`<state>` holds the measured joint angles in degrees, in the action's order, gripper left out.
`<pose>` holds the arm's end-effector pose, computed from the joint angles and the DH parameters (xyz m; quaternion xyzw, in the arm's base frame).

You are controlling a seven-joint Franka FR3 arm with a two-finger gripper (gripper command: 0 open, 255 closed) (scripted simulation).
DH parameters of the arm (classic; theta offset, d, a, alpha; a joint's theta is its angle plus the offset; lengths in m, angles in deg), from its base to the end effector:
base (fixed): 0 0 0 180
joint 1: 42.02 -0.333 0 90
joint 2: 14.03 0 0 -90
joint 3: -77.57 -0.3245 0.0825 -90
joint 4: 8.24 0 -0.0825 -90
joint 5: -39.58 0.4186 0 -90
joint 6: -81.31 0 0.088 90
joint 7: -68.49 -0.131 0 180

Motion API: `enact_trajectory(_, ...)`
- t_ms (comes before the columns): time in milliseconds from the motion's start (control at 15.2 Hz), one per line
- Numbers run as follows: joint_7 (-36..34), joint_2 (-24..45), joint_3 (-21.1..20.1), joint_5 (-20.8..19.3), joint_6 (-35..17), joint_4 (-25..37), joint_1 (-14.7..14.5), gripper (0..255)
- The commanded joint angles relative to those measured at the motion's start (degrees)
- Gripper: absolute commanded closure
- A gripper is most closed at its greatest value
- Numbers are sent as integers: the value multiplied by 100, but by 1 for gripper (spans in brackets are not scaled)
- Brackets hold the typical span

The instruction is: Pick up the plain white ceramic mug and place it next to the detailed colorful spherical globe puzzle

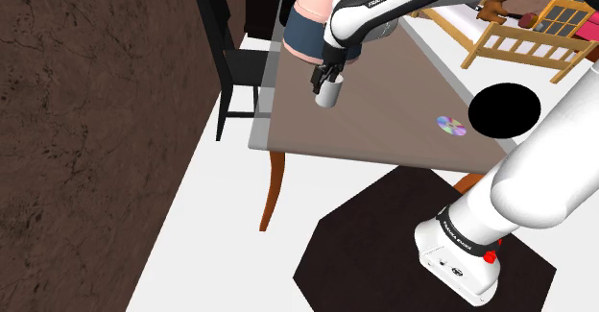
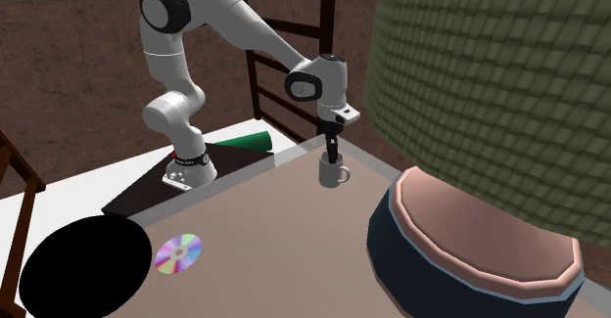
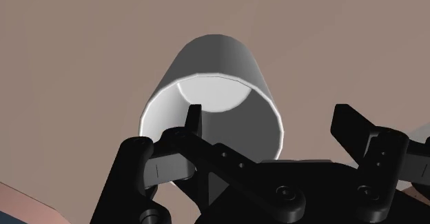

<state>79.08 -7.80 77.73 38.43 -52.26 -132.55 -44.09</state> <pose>0.5835 0.0188 0.3111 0.9929 0.1155 0.0258 0.0096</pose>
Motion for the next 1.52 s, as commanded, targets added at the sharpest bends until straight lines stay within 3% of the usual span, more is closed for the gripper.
enact_trajectory(0,0,0,0,0,0,0,0,255)
enact_trajectory(594,0,1,0,0,-1,0,0,255)
enact_trajectory(1452,18,-485,-2,12,954,469,-2,255)
